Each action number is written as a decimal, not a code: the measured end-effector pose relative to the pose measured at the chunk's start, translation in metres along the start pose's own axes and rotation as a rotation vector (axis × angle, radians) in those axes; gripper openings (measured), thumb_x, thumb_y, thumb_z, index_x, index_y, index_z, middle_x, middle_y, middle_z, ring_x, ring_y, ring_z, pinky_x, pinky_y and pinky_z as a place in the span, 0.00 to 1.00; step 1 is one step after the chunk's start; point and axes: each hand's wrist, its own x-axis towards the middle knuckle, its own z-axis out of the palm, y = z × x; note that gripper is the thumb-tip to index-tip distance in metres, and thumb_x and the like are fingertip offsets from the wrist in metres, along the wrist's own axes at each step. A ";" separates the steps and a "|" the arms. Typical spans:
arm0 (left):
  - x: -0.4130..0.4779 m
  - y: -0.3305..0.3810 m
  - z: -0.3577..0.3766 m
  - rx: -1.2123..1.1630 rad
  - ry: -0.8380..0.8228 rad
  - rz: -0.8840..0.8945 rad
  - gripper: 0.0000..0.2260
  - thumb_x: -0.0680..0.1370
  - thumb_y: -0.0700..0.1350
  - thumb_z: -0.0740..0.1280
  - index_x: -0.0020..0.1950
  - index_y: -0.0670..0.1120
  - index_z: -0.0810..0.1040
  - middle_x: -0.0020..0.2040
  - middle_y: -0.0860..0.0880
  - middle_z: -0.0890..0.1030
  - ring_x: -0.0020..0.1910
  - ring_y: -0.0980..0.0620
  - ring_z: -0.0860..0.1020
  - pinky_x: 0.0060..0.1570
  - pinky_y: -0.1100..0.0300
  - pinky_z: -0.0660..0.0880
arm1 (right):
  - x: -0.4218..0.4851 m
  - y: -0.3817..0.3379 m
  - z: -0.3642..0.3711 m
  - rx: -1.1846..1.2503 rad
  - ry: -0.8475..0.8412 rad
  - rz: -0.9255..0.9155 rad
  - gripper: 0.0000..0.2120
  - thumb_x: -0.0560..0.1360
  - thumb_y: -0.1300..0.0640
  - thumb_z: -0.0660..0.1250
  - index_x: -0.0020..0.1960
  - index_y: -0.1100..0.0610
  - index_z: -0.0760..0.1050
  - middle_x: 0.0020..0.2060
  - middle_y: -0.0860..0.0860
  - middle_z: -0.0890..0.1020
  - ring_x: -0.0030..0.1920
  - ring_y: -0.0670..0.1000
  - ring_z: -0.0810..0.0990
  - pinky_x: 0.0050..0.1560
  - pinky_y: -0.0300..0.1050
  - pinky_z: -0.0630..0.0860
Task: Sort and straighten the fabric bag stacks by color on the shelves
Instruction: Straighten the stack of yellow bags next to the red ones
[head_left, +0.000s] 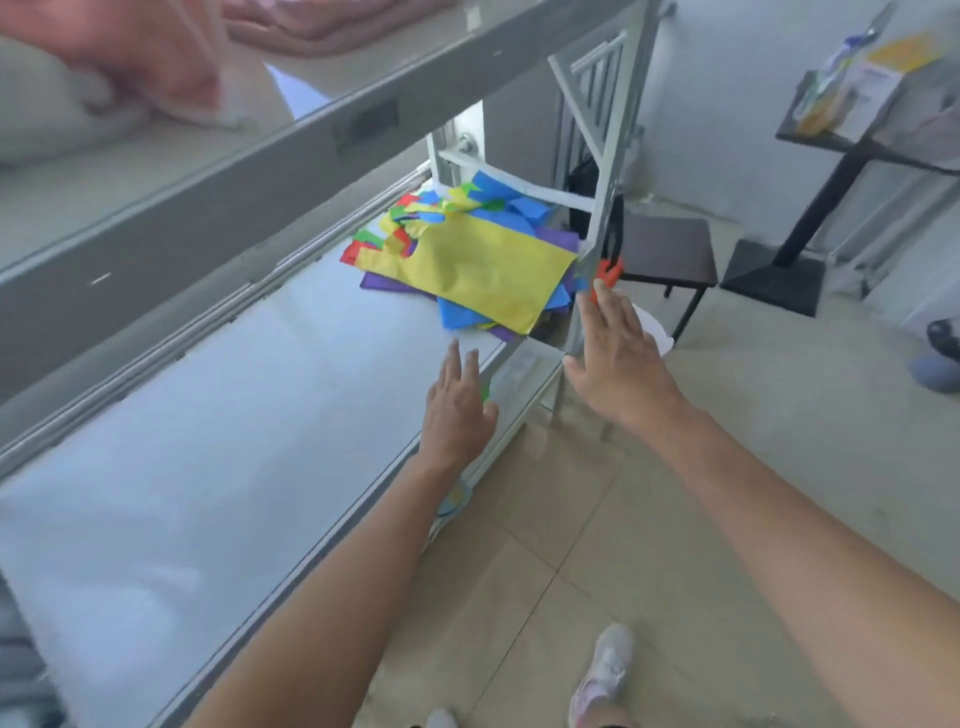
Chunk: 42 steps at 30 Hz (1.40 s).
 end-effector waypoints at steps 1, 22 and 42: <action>0.014 0.005 0.006 0.025 0.022 0.007 0.31 0.77 0.41 0.66 0.80 0.43 0.62 0.85 0.40 0.52 0.81 0.40 0.61 0.70 0.45 0.68 | 0.018 0.014 -0.003 0.008 0.003 -0.040 0.37 0.82 0.49 0.63 0.84 0.58 0.49 0.84 0.55 0.46 0.84 0.56 0.46 0.77 0.61 0.62; 0.250 0.010 0.087 -0.325 0.330 -0.829 0.20 0.79 0.44 0.65 0.71 0.42 0.73 0.64 0.43 0.75 0.65 0.41 0.74 0.64 0.47 0.72 | 0.373 0.096 0.073 0.143 -0.353 -0.418 0.32 0.79 0.58 0.65 0.80 0.63 0.59 0.75 0.60 0.67 0.75 0.63 0.63 0.75 0.55 0.60; 0.302 0.040 0.087 -1.267 0.605 -1.216 0.15 0.74 0.41 0.76 0.61 0.42 0.82 0.55 0.44 0.87 0.52 0.44 0.87 0.51 0.45 0.85 | 0.503 0.086 0.153 0.468 -0.713 -0.198 0.19 0.78 0.43 0.71 0.55 0.58 0.74 0.50 0.53 0.74 0.53 0.55 0.74 0.55 0.50 0.73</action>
